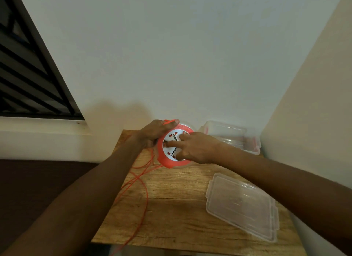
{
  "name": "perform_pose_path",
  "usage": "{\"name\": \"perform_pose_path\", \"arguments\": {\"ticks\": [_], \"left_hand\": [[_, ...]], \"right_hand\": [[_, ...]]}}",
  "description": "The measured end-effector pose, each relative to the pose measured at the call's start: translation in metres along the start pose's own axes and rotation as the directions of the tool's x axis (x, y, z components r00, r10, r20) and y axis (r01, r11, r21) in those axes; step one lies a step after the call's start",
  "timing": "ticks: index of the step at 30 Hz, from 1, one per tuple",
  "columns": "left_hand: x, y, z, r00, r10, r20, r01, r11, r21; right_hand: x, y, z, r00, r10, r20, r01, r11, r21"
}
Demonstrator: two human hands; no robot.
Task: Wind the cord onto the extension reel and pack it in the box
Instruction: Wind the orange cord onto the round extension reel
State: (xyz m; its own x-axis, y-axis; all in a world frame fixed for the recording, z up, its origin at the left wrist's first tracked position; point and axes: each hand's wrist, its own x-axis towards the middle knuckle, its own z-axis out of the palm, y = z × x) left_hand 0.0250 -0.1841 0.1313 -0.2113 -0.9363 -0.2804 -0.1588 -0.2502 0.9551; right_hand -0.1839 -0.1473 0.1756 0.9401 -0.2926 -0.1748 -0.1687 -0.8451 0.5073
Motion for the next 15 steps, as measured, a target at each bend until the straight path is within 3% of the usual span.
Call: {"name": "perform_pose_path", "arguments": {"ticks": [7, 15], "left_hand": [[0.004, 0.005, 0.000, 1.000, 0.018, -0.009, -0.017, 0.996, 0.082], [0.012, 0.014, 0.004, 0.983, 0.097, -0.153, -0.087, 0.994, 0.072]], "right_hand": [[0.013, -0.016, -0.001, 0.983, 0.052, 0.173, -0.005, 0.966, -0.259], [0.011, -0.005, -0.005, 0.963, 0.269, 0.016, -0.261, 0.945, -0.198]]}}
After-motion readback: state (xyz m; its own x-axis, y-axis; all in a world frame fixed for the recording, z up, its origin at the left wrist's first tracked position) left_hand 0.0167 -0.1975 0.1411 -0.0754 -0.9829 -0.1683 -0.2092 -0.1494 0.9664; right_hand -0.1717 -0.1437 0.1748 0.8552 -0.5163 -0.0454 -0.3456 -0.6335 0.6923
